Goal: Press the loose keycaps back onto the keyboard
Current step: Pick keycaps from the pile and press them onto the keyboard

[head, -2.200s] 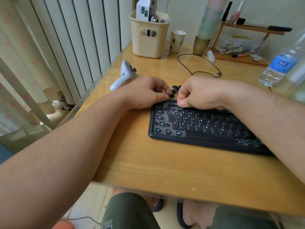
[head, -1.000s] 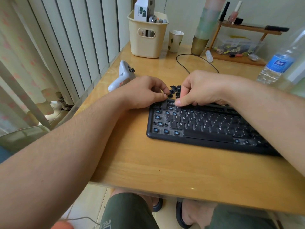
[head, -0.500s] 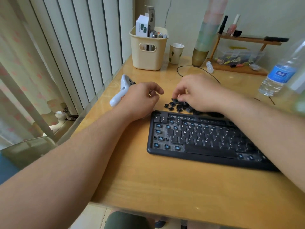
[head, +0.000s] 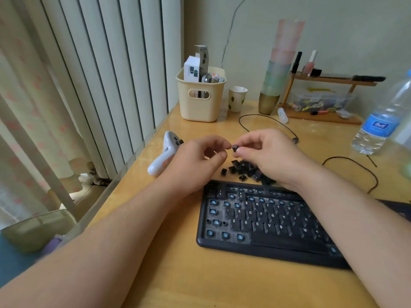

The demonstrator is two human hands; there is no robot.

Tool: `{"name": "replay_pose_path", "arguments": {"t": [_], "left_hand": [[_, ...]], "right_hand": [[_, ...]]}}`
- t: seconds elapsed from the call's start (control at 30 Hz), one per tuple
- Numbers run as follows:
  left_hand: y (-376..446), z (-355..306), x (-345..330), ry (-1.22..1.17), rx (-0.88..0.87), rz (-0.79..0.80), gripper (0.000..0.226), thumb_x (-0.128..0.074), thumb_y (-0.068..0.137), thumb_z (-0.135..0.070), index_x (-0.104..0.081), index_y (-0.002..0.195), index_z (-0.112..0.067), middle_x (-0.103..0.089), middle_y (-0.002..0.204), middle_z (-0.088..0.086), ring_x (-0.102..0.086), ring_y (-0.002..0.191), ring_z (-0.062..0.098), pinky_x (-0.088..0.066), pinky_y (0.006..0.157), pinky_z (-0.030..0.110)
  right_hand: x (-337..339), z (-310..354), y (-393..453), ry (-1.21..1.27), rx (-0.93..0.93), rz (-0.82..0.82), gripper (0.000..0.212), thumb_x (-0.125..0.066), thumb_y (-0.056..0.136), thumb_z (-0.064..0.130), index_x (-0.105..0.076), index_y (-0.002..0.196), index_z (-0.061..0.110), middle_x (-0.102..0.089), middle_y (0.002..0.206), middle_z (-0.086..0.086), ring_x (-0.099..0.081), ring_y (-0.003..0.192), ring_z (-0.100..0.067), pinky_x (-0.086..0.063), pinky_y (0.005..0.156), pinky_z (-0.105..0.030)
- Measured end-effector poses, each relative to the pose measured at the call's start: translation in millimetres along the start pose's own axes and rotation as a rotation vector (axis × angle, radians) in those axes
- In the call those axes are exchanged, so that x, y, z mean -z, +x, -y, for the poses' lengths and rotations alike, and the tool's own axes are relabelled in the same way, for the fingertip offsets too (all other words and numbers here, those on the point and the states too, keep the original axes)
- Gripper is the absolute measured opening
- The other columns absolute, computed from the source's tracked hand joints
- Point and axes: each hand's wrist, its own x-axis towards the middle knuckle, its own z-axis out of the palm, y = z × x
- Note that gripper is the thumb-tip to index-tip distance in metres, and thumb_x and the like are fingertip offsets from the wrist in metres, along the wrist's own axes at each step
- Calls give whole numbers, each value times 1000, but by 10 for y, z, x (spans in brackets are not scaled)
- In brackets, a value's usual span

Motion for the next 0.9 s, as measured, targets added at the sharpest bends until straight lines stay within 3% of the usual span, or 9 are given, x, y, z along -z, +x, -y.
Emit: {"name": "replay_pose_path", "arguments": {"t": [0.03,0.1,0.2,0.33,0.6,0.7,0.9], "left_hand": [[-19,-48,-6,-76,-22,2,14,-66,100,-31,-70,110,-39,-68,93,-23,-62,92,2,-55,89,32],[-63,-129,-26,-214,-60,29,19,-67,100,-23,-69,116,-34,-70,93,-16,-64,92,9,-56,85,31],[-98,-181,-56,-344,-96,68,24,-70,99,-17,-70,121,-26,-74,94,0,-67,96,26,-57,87,40],[-111,-198,-64,-386,-90,86,23,-74,96,-19,-75,118,-24,-74,91,-5,-65,88,17,-55,87,36],[-137,-209,-80,-401,-77,113,16,-79,91,-18,-74,106,-20,-73,94,8,-65,92,34,-55,87,53],[-131,-195,-74,-399,-69,120,18,-76,94,-16,-77,110,-23,-74,97,4,-66,94,32,-56,92,53],[-122,-172,-58,-371,-46,222,36,-61,102,-5,-78,118,-31,-63,105,3,-61,98,13,-50,95,33]], "right_hand": [[-7,-25,-49,209,-49,-26,13,-69,98,12,-75,102,23,-79,87,4,-66,75,-3,-49,71,-22],[-54,-77,-138,380,-108,-28,16,-64,100,6,-74,106,17,-79,84,0,-59,71,-8,-47,67,-23],[-93,-134,-216,439,-130,-13,17,-60,102,6,-76,106,14,-74,78,2,-54,70,-8,-45,65,-24],[-47,-151,-295,506,-124,16,19,-58,103,7,-77,101,11,-70,77,0,-52,67,-9,-44,64,-24],[-18,-173,-362,497,-113,15,16,-63,99,12,-78,94,12,-69,73,1,-53,66,-9,-46,63,-23],[-27,-156,-380,505,-91,10,12,-67,97,9,-78,99,15,-72,75,1,-55,67,-9,-47,64,-24],[-91,-97,-410,534,-68,-12,32,-71,91,-5,-71,113,19,-79,91,-5,-67,75,-11,-52,66,-24]]}}
